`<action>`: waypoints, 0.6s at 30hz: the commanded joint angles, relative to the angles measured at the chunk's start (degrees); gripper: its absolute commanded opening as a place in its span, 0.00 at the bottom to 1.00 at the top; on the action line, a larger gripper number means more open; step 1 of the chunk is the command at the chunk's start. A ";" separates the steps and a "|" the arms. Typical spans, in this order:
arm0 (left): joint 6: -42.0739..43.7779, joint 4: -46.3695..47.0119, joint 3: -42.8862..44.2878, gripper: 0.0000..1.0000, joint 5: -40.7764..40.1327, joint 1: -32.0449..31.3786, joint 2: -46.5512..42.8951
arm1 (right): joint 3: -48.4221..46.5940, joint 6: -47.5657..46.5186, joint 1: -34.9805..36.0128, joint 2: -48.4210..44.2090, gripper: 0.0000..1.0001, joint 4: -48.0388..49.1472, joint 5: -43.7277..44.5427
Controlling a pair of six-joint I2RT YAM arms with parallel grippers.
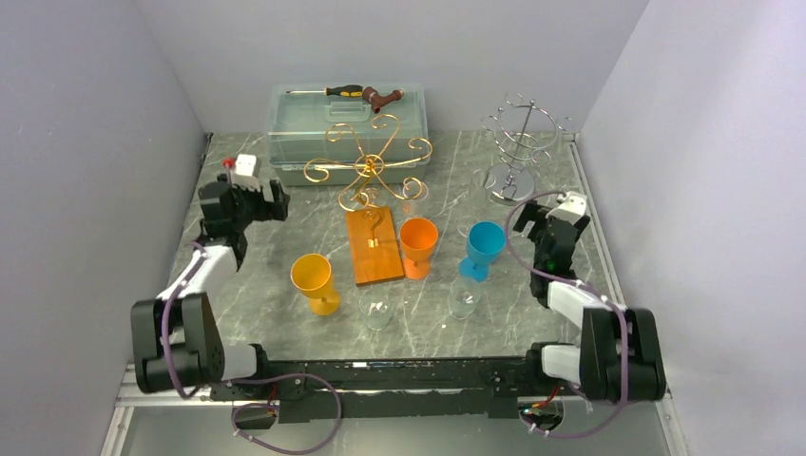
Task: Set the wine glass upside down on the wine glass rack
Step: Pick up the wine glass at the center of the board.
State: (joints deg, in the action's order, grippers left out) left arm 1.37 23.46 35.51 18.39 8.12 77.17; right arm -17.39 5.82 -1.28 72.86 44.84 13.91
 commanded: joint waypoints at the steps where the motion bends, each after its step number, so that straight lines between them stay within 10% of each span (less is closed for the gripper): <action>1: 1.59 -25.82 11.42 0.99 5.95 0.23 -6.70 | -8.67 11.92 0.14 -9.57 1.00 -21.29 9.71; 7: 0.40 -46.68 23.45 0.99 7.76 0.32 -9.51 | -20.23 26.94 0.19 -15.20 1.00 -46.36 3.51; 12: 0.24 -59.32 32.27 0.99 12.10 0.32 -8.81 | -20.54 24.17 0.31 -23.81 1.00 -46.97 -9.37; 18: 2.94 -71.85 41.25 0.99 13.98 0.27 -6.76 | -31.33 20.59 7.80 -26.00 1.00 -65.43 -1.61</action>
State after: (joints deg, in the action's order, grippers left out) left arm 2.46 -36.49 71.37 29.02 8.16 69.63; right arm -41.50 28.12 1.19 48.60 -8.58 9.41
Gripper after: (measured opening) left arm 0.992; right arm 0.997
